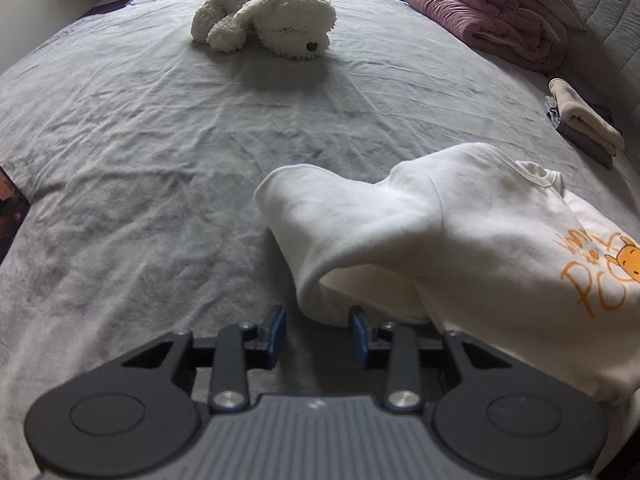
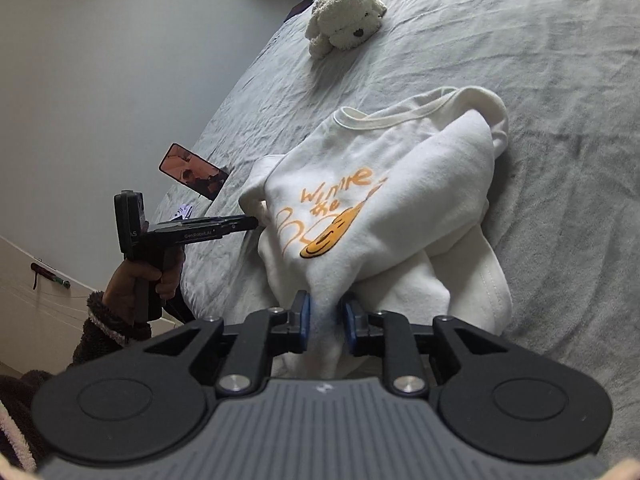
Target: Fold clothes
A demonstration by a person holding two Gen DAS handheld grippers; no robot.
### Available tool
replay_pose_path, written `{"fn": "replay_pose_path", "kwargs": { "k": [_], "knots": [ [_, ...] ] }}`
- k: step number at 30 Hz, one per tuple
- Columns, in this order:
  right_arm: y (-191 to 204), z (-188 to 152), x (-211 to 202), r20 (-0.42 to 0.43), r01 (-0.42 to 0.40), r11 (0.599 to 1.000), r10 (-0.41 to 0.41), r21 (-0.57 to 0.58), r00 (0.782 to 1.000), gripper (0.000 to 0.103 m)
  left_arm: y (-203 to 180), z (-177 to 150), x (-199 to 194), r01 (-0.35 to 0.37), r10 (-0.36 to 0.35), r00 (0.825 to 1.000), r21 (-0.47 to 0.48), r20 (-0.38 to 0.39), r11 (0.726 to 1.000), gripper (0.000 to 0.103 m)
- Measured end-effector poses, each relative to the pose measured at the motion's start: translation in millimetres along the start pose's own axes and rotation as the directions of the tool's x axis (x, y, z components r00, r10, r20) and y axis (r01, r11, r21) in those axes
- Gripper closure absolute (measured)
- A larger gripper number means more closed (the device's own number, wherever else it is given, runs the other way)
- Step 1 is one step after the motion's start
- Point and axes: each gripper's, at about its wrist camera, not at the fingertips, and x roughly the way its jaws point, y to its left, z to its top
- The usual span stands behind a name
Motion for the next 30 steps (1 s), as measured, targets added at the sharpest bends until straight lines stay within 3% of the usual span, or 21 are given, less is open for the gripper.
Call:
{"fn": "replay_pose_path", "kwargs": {
  "k": [2, 7, 15, 22, 26, 30],
  "knots": [
    [-1, 3, -4, 0.0, -0.006, 1.0, 0.006, -0.008, 1.0, 0.058, -2, -1, 3, 0.026, -0.026, 1.0, -0.027, -0.004, 0.999, 0.062],
    [-22, 20, -23, 0.113, 0.038, 0.997, -0.045, 0.063, 0.993, 0.058, -9, -2, 13, 0.005, -0.006, 1.0, -0.059, -0.009, 0.998, 0.063],
    [-76, 41, -3, 0.155, 0.275, 0.938, -0.31, 0.211, 0.938, 0.058, -16, 3, 23, -0.05, 0.052, 0.998, -0.121, 0.021, 0.991, 0.066],
    [-99, 45, 26, 0.157, 0.272, 0.922, -0.323, 0.277, 0.933, 0.058, -26, 9, 30, -0.112, 0.12, 0.991, -0.118, 0.06, 0.987, 0.092],
    [-99, 46, 36, 0.193, 0.265, 0.922, -0.325, 0.282, 0.926, 0.06, -29, 13, 28, -0.148, 0.157, 0.985, -0.106, 0.079, 0.983, 0.094],
    [-101, 47, 42, 0.234, 0.244, 0.917, -0.324, 0.315, 0.917, 0.063, -32, 20, 23, -0.233, 0.242, 0.961, -0.074, 0.137, 0.97, 0.095]
  ]
}}
